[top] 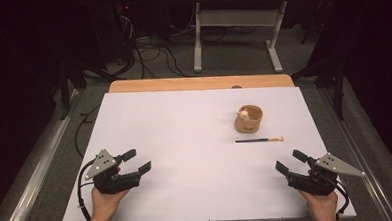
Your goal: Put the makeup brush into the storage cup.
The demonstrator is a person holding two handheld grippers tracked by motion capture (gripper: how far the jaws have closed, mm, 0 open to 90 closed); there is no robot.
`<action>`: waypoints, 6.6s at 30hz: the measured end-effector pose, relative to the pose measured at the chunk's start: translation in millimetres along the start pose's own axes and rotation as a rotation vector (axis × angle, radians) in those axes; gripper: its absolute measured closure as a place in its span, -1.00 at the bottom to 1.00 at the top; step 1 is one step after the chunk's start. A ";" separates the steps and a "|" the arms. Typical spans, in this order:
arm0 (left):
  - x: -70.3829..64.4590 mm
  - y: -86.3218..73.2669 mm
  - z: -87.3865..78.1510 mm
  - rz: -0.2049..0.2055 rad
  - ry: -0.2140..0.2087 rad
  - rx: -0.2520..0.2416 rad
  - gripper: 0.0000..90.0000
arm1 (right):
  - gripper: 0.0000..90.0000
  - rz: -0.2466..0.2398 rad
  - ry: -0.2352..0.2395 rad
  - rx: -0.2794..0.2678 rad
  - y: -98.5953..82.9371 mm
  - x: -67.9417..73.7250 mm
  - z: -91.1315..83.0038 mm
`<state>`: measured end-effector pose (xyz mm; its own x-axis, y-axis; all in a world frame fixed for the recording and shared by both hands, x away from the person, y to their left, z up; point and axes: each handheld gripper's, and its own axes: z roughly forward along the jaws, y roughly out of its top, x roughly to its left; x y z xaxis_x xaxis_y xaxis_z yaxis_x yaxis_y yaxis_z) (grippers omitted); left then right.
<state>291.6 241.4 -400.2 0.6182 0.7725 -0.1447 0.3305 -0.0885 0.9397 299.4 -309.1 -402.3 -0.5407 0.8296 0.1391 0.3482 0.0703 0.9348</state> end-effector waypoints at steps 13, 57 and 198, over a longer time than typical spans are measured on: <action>0.4 -0.3 -0.1 -0.012 -0.003 -0.004 -0.39 | -0.58 -0.023 -0.001 -0.005 3.1 3.2 -1.0; 0.7 -0.9 0.8 -0.013 -0.002 0.004 -0.41 | -0.51 -0.098 -0.081 -0.023 48.8 -11.5 7.7; -0.4 0.0 -0.7 -0.007 -0.003 0.004 -0.43 | -0.12 -0.377 -0.009 0.924 130.3 -15.2 146.9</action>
<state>290.8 241.5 -399.9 0.6182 0.7711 -0.1526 0.3377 -0.0853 0.9374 465.4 -231.2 -330.6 -0.7342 0.6681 -0.1207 0.6159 0.7302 0.2957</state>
